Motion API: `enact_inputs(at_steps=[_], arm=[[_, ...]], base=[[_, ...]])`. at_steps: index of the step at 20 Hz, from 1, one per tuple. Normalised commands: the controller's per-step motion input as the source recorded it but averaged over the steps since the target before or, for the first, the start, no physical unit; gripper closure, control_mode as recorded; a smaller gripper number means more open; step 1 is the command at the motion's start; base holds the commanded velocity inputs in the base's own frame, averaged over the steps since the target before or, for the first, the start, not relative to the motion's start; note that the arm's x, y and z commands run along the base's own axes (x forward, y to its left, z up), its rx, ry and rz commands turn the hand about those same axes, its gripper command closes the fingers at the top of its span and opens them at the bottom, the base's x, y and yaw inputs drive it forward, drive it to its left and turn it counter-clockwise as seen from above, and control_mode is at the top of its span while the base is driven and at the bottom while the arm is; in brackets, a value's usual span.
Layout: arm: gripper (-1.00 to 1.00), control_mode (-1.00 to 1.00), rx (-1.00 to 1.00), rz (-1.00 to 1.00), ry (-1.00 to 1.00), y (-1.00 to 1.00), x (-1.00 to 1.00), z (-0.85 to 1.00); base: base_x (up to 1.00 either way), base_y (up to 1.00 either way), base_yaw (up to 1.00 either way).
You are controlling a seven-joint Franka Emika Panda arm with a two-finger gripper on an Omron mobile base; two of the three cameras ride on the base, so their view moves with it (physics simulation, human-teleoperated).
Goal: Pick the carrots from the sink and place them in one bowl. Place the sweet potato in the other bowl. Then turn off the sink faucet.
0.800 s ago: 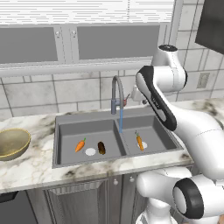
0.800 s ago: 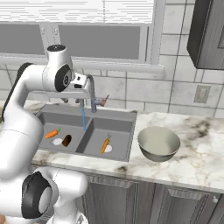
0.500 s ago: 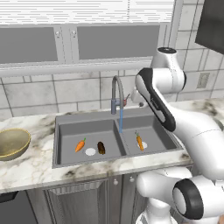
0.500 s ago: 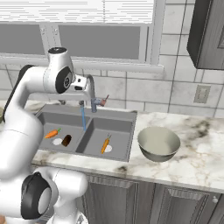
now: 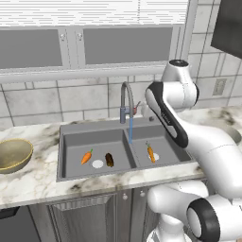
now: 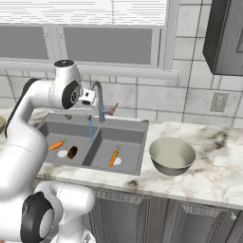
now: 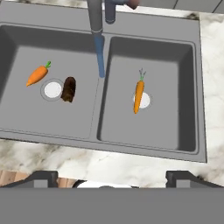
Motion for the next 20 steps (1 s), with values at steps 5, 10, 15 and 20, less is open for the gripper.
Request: enact_inputs(at_steps=[5,10,15,20], arm=[[-1.0,-1.0,0.0,0.0,0.0,-0.08,0.0,-0.22],[-1.0,-1.0,0.0,0.0,0.0,-0.14,0.0,-0.21],[-1.0,-1.0,0.0,0.0,0.0,-0.16,0.0,-0.2],[-1.0,-1.0,0.0,0.0,0.0,-0.16,0.0,-0.17]], base=[[0.0,0.0,0.0],[0.0,0.0,0.0],[0.0,0.0,0.0],[0.0,0.0,0.0]])
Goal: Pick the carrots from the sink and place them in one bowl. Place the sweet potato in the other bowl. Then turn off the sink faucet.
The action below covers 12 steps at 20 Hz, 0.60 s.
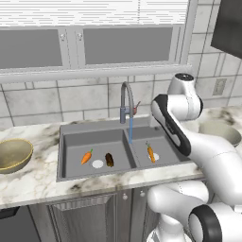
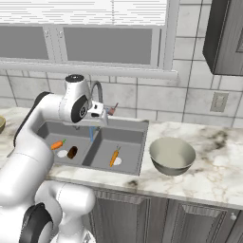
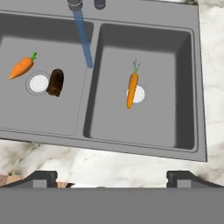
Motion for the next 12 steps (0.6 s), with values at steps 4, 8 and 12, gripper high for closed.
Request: enact_inputs(at_steps=[4,8,12], arm=[[-1.0,-1.0,0.0,0.0,0.0,-0.14,0.0,-0.18],[-1.0,-1.0,0.0,0.0,0.0,-0.13,0.0,-0.19],[-1.0,-1.0,0.0,0.0,0.0,-0.11,0.0,-0.19]], base=[[0.0,0.0,0.0],[0.0,0.0,0.0],[0.0,0.0,0.0]])
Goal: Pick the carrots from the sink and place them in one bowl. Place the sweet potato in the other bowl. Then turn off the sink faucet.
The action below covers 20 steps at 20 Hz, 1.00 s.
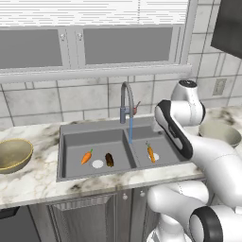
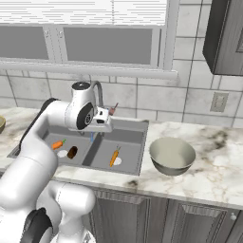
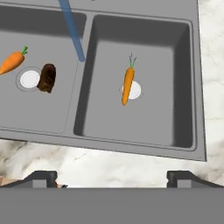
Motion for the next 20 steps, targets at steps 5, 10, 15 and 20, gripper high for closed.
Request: enact_inputs(at_steps=[5,10,15,20], arm=[[-1.0,-1.0,0.0,0.0,0.0,-0.1,0.0,-0.2],[-1.0,-1.0,0.0,0.0,0.0,-0.08,0.01,-0.22],[-1.0,-1.0,0.0,0.0,0.0,-0.05,0.11,-0.28],[-1.0,-1.0,0.0,0.0,0.0,-0.04,0.17,-0.3]], base=[[0.0,0.0,0.0],[0.0,0.0,0.0],[0.0,0.0,0.0],[0.0,0.0,0.0]])
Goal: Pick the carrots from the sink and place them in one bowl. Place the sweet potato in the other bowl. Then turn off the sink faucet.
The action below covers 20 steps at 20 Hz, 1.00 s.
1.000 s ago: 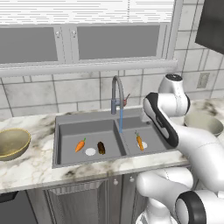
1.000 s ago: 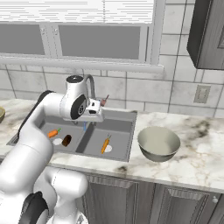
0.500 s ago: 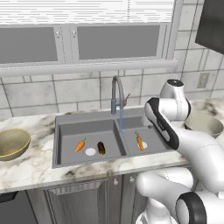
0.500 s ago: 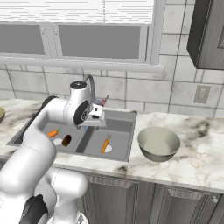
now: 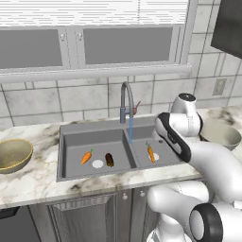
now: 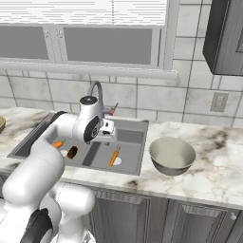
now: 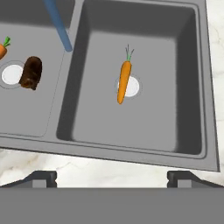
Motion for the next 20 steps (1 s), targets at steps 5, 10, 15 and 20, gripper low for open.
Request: enact_inputs(at_steps=[5,10,15,20], arm=[[-1.0,-1.0,0.0,0.0,0.0,-0.01,0.19,-0.3],[-1.0,-1.0,0.0,0.0,0.0,0.0,0.19,-0.29],[-1.0,-1.0,0.0,0.0,0.0,0.0,0.19,-0.26],[-1.0,-1.0,0.0,0.0,0.0,-0.03,0.24,-0.24]], base=[[0.0,0.0,0.0],[0.0,0.0,0.0],[0.0,0.0,0.0],[0.0,0.0,0.0]])
